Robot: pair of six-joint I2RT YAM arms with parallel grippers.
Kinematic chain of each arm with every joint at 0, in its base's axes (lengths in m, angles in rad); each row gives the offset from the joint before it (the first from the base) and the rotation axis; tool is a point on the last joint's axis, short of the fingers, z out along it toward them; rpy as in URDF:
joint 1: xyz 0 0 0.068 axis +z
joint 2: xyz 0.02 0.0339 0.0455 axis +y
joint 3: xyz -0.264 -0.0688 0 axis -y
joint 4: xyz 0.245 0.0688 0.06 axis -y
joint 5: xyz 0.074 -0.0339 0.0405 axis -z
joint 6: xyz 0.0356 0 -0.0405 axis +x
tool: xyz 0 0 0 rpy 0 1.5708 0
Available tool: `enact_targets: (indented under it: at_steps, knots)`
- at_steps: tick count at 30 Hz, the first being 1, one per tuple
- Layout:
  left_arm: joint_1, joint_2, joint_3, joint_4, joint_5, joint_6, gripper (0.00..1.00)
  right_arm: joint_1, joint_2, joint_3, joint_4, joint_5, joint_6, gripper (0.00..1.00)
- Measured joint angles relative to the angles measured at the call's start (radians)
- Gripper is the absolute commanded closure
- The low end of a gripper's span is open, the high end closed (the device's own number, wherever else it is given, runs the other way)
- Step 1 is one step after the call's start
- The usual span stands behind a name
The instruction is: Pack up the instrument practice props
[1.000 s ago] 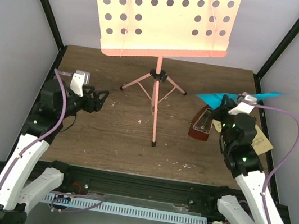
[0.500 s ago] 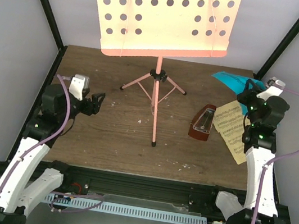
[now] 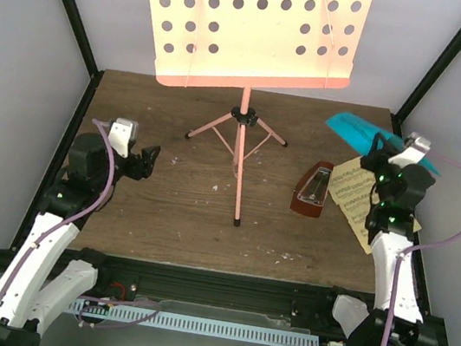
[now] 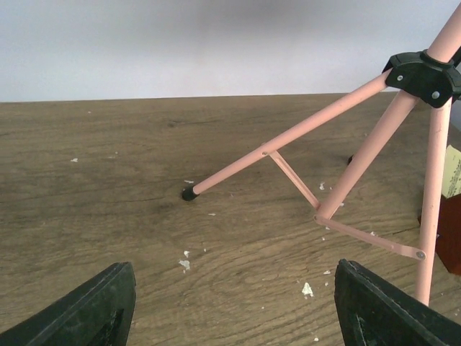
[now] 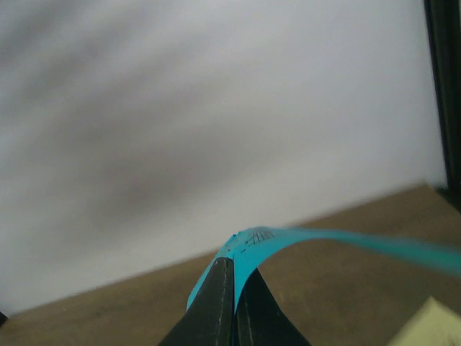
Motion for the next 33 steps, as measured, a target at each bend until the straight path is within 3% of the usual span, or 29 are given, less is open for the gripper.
enact_targets:
  at_steps: [8,17,23,26,30,33]
  knots:
    - [0.000,0.001,-0.011,0.003,0.001,0.000,0.23,-0.008,0.080,-0.319,0.035,0.020,0.139,0.99]
    - [0.000,0.001,-0.011,0.002,-0.002,0.000,0.23,-0.010,0.141,-0.400,0.029,0.063,0.299,0.99]
    - [0.000,0.001,-0.011,0.002,-0.004,0.000,0.23,-0.012,0.161,-0.409,0.013,0.076,0.359,0.77]
    - [0.000,-0.001,-0.012,0.002,-0.004,0.000,0.23,-0.012,0.122,-0.420,-0.009,0.090,0.367,0.59]
    - [0.000,-0.005,-0.012,0.002,-0.005,0.000,0.22,-0.014,0.028,-0.426,-0.045,0.130,0.357,0.29]
    - [0.000,-0.009,-0.012,0.002,-0.007,0.001,0.22,-0.014,-0.050,-0.420,-0.087,0.174,0.328,0.17]
